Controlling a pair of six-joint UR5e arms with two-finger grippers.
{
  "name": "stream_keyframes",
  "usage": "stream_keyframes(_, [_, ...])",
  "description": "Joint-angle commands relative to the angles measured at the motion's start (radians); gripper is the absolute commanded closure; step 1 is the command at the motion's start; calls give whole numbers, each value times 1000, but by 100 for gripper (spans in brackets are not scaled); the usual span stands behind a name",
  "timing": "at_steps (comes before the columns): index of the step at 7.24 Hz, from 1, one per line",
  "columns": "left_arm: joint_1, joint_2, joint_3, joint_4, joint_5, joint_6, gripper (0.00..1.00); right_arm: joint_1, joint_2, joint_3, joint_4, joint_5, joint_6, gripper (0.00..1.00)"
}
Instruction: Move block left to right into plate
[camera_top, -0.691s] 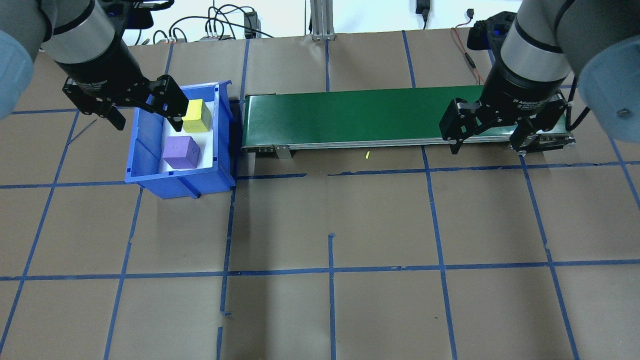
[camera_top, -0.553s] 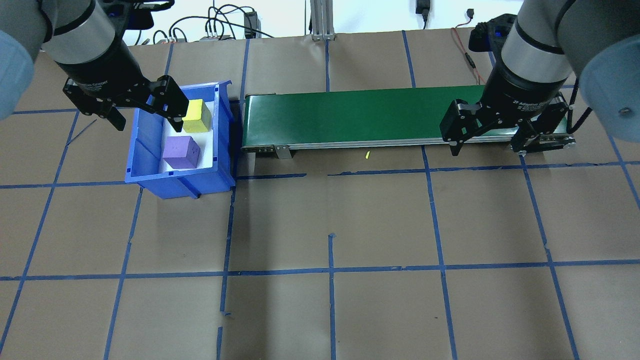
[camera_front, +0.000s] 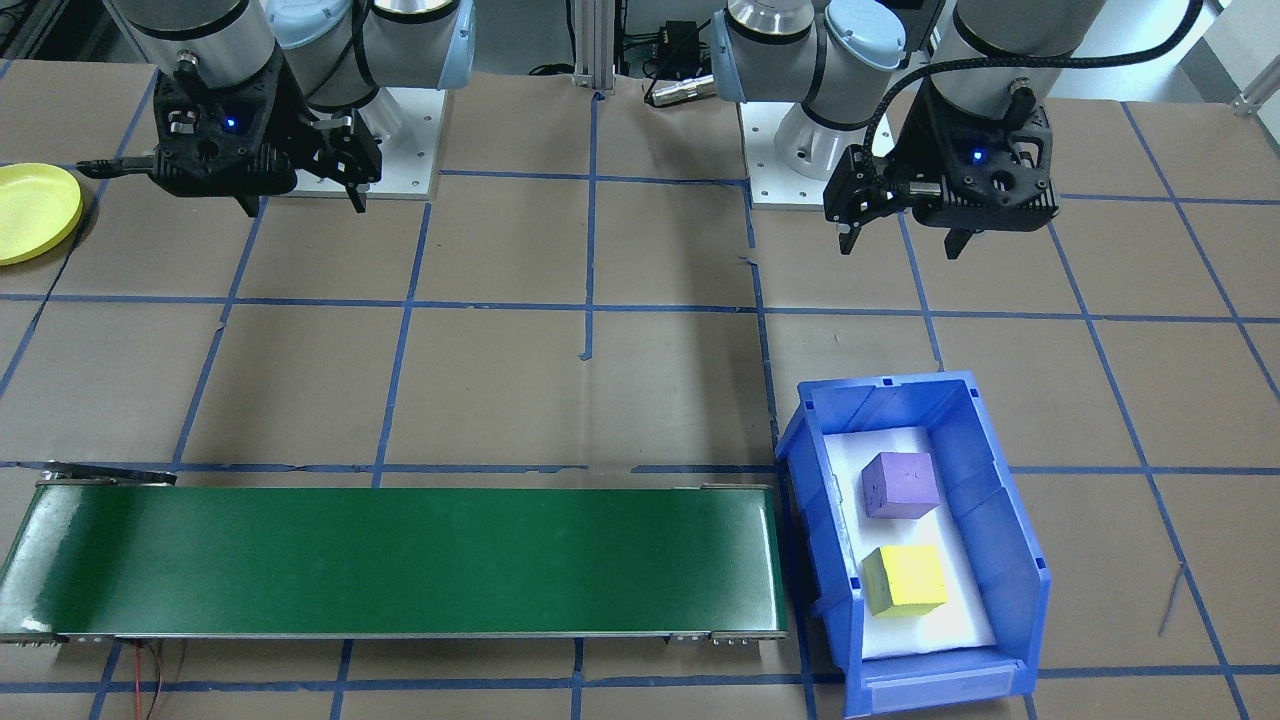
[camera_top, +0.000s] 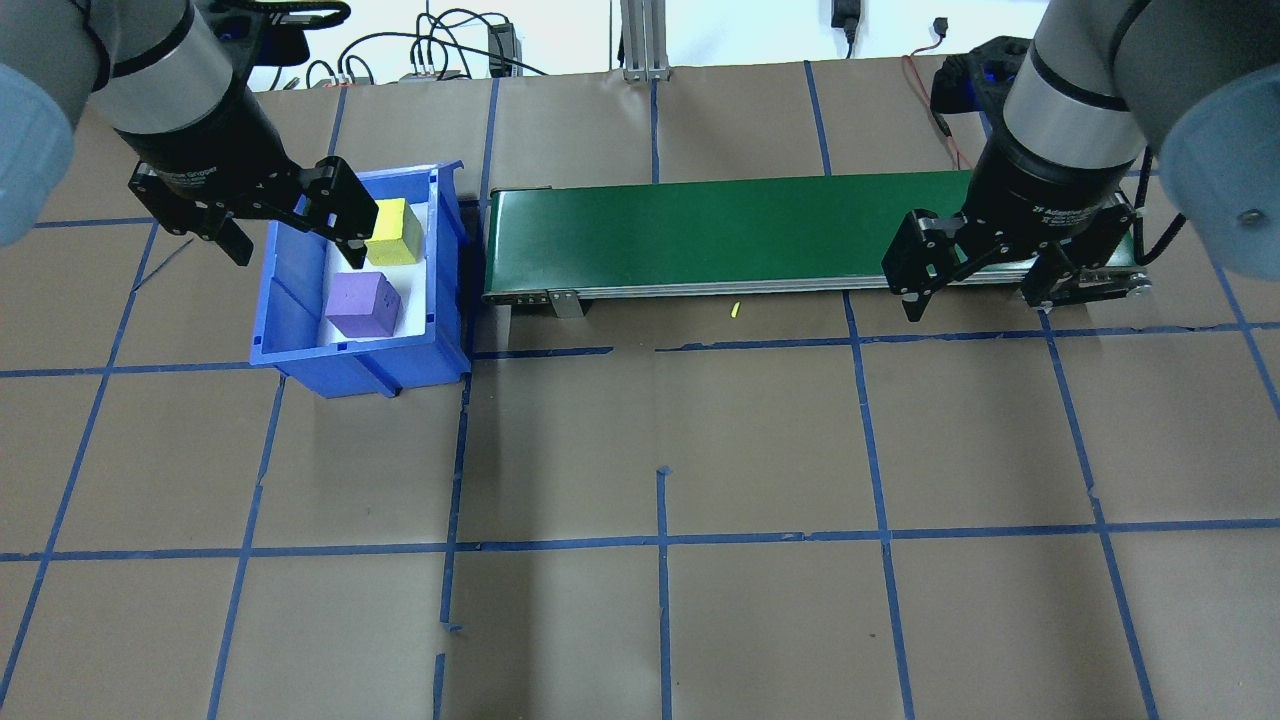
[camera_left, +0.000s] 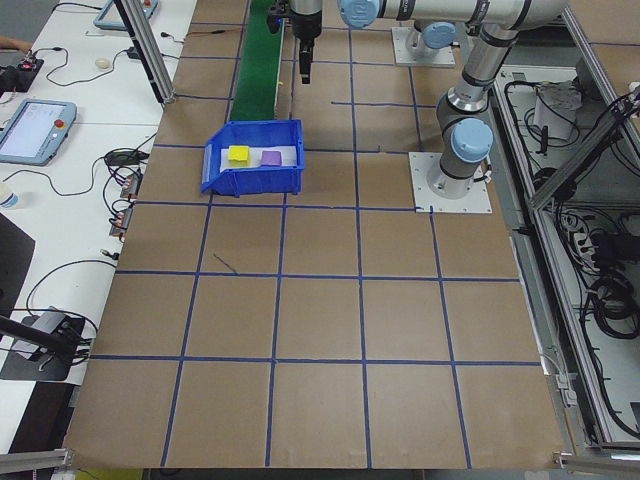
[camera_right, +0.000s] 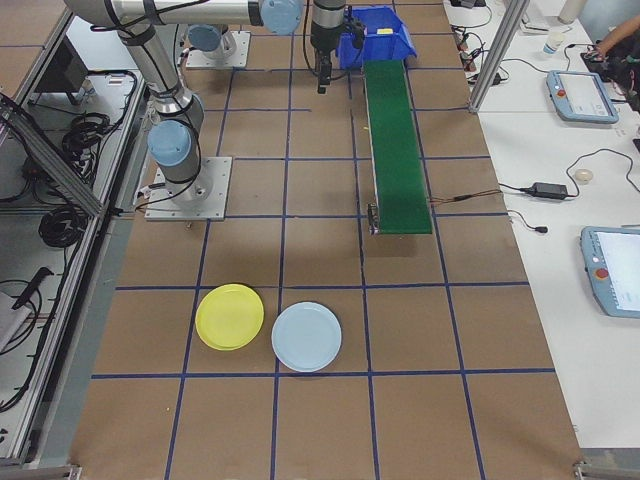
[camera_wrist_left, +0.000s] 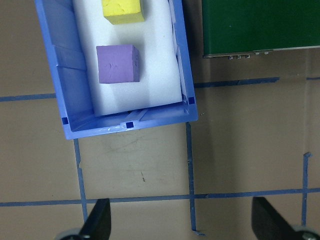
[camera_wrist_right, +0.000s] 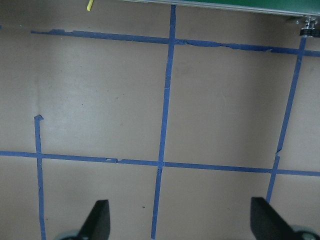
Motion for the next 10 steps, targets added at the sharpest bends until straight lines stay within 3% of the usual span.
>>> stream_keyframes(1, [42,-107,-6,90,-10,71,0,1,0,0,0,-5,-4,0])
stream_keyframes(2, [63,-183,-4,185,-14,83,0,2,0,0,0,-7,-4,0])
stream_keyframes(5, [119,-341,-10,309,-13,211,0,2,-1,2,-2,-11,-4,0])
stream_keyframes(10, [123,-442,-81,490,-8,263,0,2,0,2,-2,-13,-4,0])
